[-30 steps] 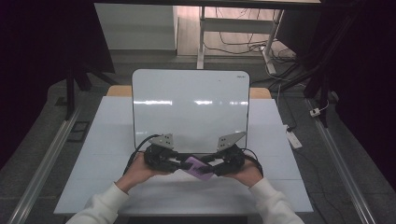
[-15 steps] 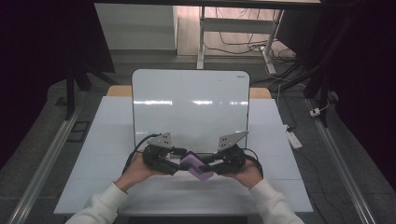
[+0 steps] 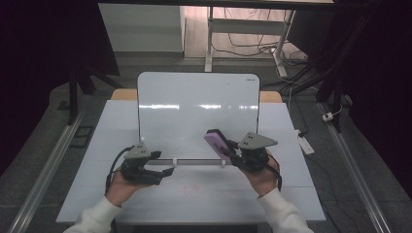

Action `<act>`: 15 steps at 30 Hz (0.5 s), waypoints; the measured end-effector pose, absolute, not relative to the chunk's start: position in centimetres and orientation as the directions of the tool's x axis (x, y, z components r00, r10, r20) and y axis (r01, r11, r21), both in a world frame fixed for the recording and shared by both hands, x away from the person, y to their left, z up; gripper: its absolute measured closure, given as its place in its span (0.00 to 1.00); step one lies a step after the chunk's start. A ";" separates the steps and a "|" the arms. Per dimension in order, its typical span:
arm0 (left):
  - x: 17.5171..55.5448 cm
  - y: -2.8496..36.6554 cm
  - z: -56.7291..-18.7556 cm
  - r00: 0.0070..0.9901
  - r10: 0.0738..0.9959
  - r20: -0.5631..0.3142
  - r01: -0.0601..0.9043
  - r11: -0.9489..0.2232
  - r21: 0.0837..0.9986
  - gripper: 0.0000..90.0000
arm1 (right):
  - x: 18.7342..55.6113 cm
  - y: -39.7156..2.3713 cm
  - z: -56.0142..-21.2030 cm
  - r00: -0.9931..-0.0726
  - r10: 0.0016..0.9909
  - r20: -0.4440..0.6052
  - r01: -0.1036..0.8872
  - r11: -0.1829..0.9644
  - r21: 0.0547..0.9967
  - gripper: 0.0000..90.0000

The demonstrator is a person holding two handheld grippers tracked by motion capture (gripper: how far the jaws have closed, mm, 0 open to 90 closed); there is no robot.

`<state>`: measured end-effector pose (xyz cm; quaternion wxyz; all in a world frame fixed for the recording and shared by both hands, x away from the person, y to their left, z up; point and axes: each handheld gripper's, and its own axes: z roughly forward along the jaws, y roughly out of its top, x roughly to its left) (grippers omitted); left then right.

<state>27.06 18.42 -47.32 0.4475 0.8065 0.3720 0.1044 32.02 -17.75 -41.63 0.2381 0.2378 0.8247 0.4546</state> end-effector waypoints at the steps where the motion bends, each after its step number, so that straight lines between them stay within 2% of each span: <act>1: 26.7 19.0 -47.6 0.685 0.708 -0.170 0.521 -0.313 0.794 0.22 | 32.0 -17.8 -41.3 -0.751 0.631 -0.195 0.171 0.472 0.865 0.73; 6: 25.3 21.5 -49.0 0.634 0.748 -0.196 0.571 -0.282 0.771 0.21 | 33.0 -18.6 -39.1 -0.642 0.716 -0.276 0.140 0.463 0.875 0.73; 15: 24.7 23.9 -49.9 0.590 0.777 -0.221 0.598 -0.236 0.766 0.21 | 35.8 -19.8 -35.2 -0.454 0.825 -0.338 0.139 0.440 0.887 0.73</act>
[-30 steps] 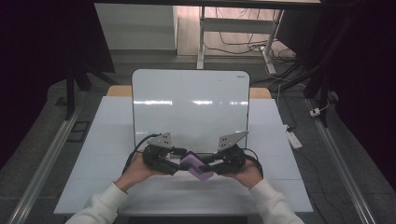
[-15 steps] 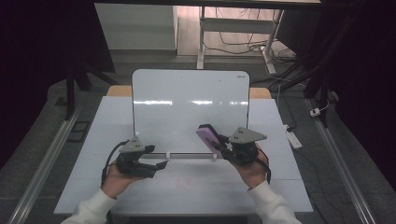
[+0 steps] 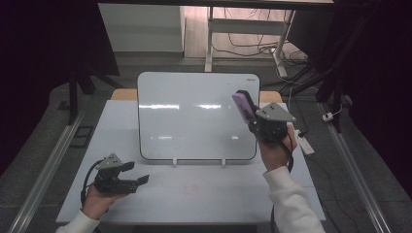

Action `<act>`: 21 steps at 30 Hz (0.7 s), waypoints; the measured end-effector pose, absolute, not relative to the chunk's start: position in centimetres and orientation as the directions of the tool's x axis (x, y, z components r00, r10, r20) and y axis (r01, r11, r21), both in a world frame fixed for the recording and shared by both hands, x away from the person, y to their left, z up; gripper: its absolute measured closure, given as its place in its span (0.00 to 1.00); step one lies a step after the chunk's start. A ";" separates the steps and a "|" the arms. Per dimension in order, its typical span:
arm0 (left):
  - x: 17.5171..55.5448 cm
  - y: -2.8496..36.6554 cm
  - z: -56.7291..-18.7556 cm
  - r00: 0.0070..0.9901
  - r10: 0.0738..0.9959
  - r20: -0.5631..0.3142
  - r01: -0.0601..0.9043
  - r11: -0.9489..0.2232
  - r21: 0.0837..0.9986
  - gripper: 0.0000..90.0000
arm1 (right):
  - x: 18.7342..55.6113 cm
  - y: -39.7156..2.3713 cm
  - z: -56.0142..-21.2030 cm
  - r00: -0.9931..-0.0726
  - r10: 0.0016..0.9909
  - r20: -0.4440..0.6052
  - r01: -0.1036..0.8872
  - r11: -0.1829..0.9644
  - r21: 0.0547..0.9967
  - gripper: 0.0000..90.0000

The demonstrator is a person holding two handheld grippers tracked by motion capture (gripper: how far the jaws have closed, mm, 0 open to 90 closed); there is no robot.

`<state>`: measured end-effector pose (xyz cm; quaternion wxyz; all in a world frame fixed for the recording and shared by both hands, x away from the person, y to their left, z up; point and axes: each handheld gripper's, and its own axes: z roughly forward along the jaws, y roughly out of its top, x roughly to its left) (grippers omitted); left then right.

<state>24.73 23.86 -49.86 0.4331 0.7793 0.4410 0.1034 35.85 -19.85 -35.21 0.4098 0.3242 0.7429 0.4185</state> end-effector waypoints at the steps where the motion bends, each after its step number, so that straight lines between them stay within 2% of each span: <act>1: 24.7 23.9 -49.9 0.585 0.779 -0.225 0.600 -0.230 0.766 0.21 | 36.2 -19.9 -34.9 -0.437 0.833 -0.339 0.142 0.436 0.889 0.73; 11: 24.8 23.8 -50.1 0.585 0.780 -0.223 0.604 -0.236 0.761 0.21 | 39.5 -18.8 -35.0 -0.331 0.871 -0.364 0.195 0.441 0.876 0.72; 21: 24.9 24.0 -50.2 0.582 0.780 -0.227 0.609 -0.233 0.758 0.21 | 41.0 -18.1 -36.0 -0.312 0.872 -0.377 0.221 0.453 0.864 0.72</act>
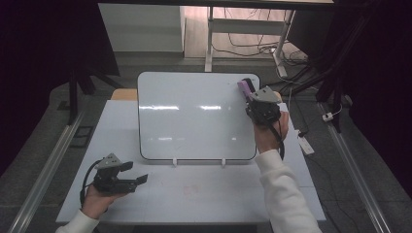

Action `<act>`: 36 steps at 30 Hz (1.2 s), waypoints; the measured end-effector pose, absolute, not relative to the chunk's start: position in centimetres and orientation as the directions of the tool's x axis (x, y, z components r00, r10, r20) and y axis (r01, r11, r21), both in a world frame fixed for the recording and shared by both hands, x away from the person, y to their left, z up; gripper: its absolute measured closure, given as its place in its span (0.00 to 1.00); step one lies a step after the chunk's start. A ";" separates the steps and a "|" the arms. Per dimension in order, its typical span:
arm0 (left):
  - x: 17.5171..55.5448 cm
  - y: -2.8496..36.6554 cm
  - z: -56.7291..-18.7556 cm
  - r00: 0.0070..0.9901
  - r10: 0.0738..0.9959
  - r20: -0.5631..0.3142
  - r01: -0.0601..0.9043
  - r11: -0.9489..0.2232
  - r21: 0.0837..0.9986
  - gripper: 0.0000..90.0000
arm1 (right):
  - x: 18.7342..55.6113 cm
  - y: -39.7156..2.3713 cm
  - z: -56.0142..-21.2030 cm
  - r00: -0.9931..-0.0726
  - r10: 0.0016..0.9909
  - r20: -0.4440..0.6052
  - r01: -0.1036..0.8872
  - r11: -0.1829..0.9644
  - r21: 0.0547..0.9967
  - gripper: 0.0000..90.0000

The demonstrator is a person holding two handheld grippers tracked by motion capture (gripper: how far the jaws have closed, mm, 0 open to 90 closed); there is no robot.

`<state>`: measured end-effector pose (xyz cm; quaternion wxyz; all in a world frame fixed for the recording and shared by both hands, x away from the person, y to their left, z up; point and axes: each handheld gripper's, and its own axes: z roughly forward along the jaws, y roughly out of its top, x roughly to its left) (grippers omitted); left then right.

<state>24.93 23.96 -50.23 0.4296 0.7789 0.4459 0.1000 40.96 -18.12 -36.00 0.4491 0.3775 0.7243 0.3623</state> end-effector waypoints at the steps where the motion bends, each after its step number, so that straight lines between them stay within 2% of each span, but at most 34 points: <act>1: 24.9 23.9 -50.2 0.582 0.780 -0.228 0.609 -0.233 0.758 0.21 | 41.0 -17.9 -36.1 -0.313 0.869 -0.384 0.219 0.460 0.861 0.72; 5: 24.9 23.9 -50.3 0.583 0.780 -0.228 0.609 -0.235 0.758 0.21 | 40.9 -17.3 -36.4 -0.301 0.858 -0.416 0.208 0.485 0.850 0.71; 9: 25.0 24.0 -50.4 0.586 0.778 -0.228 0.610 -0.238 0.756 0.21 | 40.8 -17.7 -36.4 -0.316 0.865 -0.390 0.203 0.463 0.863 0.70; 13: 25.0 24.0 -50.4 0.583 0.780 -0.228 0.610 -0.235 0.757 0.21 | 40.6 -18.3 -36.3 -0.356 0.870 -0.339 0.176 0.419 0.891 0.57; 16: 25.0 24.1 -50.3 0.583 0.780 -0.227 0.608 -0.233 0.759 0.21 | 39.8 -19.0 -36.4 -0.401 0.870 -0.286 0.156 0.372 0.915 0.52; 21: 25.0 24.1 -50.3 0.583 0.781 -0.224 0.605 -0.233 0.762 0.21 | 37.8 -20.4 -36.9 -0.464 0.843 -0.272 0.124 0.366 0.922 0.50; 26: 25.0 24.0 -50.3 0.586 0.779 -0.224 0.602 -0.233 0.763 0.21 | 35.9 -22.3 -38.2 -0.527 0.813 -0.250 0.140 0.373 0.917 0.48; 36: 25.1 23.9 -50.0 0.590 0.776 -0.223 0.595 -0.231 0.770 0.21 | 32.1 -26.1 -43.0 -0.639 0.753 -0.155 0.232 0.380 0.895 0.47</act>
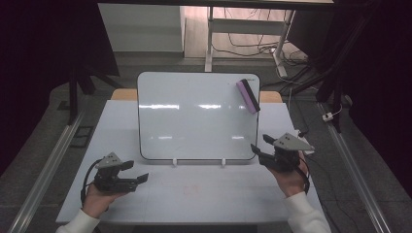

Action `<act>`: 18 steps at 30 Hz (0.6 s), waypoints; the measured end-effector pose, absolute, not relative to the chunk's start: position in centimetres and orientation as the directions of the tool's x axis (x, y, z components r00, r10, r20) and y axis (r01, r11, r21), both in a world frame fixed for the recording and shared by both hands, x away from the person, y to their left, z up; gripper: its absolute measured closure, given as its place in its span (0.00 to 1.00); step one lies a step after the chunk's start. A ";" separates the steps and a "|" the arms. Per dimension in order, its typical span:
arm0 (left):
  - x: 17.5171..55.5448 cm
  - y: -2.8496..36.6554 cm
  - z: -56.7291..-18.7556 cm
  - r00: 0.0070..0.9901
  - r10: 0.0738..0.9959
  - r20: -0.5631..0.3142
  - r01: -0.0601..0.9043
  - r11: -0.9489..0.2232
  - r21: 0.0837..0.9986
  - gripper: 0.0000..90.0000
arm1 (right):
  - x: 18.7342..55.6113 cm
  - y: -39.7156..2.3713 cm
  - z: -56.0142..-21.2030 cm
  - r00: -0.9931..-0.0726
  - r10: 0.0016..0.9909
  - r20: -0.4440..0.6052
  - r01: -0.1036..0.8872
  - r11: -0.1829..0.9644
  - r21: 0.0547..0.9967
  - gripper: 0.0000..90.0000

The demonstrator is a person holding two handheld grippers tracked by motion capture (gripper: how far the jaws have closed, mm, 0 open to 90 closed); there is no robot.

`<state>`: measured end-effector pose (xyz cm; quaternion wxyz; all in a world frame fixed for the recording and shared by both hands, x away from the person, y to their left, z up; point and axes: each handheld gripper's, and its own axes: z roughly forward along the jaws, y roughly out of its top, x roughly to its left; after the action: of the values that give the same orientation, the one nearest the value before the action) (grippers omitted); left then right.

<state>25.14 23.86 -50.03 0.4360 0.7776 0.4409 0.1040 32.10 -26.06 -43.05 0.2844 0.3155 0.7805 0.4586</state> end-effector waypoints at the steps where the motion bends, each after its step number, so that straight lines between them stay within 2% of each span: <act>1: 25.2 23.8 -50.0 0.591 0.776 -0.222 0.594 -0.232 0.770 0.21 | 31.8 -26.4 -43.6 -0.649 0.747 -0.145 0.240 0.381 0.893 0.47; 10: 25.3 23.8 -50.1 0.595 0.771 -0.226 0.595 -0.234 0.769 0.22 | 30.8 -28.4 -47.8 -0.689 0.717 -0.111 0.299 0.421 0.856 0.46; 18: 25.3 23.8 -50.1 0.597 0.771 -0.221 0.591 -0.236 0.771 0.22 | 31.0 -28.3 -48.7 -0.721 0.687 -0.090 0.309 0.435 0.846 0.46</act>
<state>25.32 23.81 -50.11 0.4369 0.7795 0.4369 0.1030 31.00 -28.31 -48.67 0.2167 0.3041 0.8189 0.4359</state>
